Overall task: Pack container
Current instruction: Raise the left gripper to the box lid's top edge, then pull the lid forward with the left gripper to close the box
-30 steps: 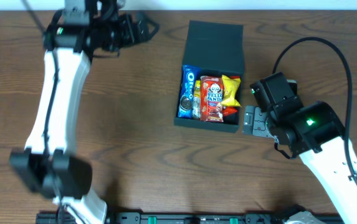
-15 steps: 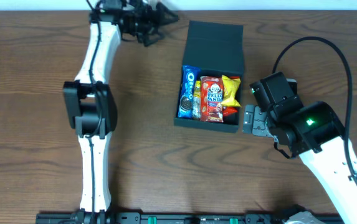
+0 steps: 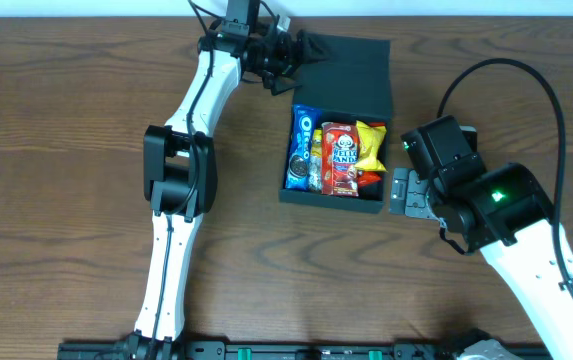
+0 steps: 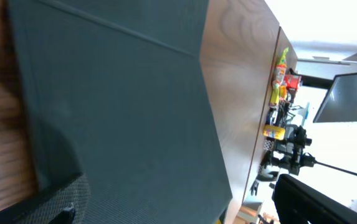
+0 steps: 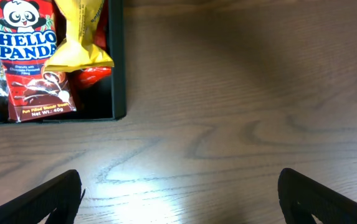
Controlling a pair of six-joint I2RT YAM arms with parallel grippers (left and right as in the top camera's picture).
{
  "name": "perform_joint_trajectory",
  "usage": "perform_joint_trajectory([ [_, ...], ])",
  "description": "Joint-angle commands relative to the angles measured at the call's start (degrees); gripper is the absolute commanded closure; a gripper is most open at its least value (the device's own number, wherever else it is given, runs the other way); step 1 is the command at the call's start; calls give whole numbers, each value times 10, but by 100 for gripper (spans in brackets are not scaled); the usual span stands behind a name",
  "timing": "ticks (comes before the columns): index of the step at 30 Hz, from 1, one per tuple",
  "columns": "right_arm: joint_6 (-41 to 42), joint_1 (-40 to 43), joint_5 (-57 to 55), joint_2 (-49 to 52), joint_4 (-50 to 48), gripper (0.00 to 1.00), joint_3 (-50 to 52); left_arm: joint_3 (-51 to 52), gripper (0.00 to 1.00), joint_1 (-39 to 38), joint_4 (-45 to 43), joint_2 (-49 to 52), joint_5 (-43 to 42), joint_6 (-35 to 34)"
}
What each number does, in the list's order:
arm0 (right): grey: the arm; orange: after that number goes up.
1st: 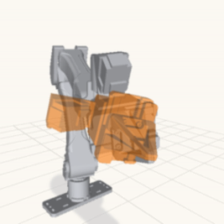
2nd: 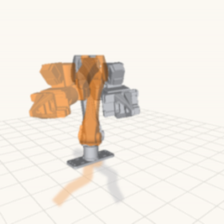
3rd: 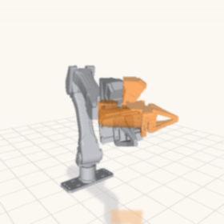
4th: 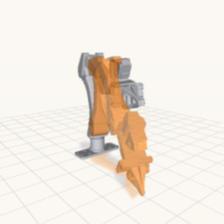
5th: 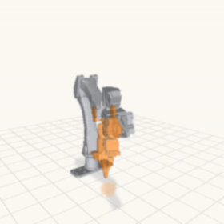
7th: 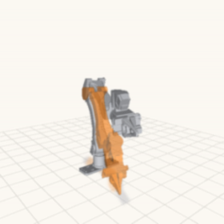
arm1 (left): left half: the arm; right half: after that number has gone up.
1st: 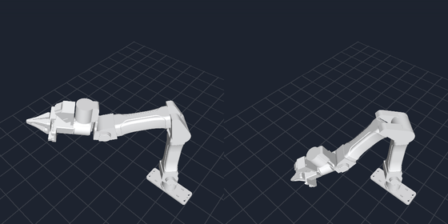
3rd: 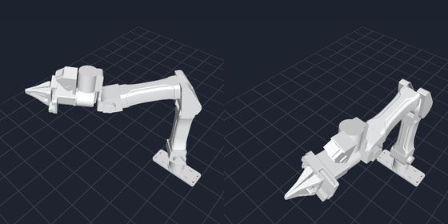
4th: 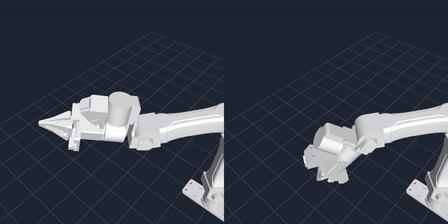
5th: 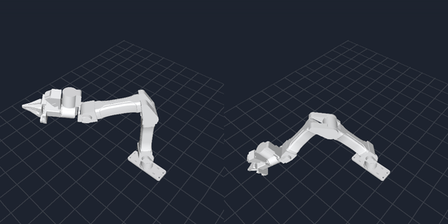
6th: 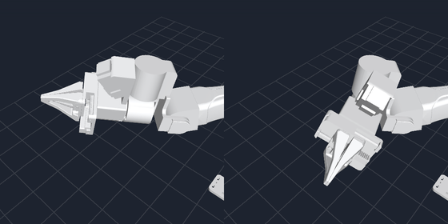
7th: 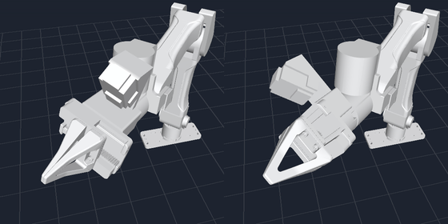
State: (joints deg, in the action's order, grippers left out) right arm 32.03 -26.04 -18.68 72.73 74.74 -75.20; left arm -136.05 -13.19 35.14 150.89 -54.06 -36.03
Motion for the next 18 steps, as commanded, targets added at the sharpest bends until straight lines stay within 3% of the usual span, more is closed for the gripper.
perform_joint_trajectory([
  [1,5,2,-10,-1,0,1,0,-17,4,9,8,7,41,2],
  [11,5,2,-10,-1,-5,1,0,-17,5,6,28,7,116,10],
  [18,5,2,-10,-1,-6,1,0,-17,4,-6,21,15,116,9],
])
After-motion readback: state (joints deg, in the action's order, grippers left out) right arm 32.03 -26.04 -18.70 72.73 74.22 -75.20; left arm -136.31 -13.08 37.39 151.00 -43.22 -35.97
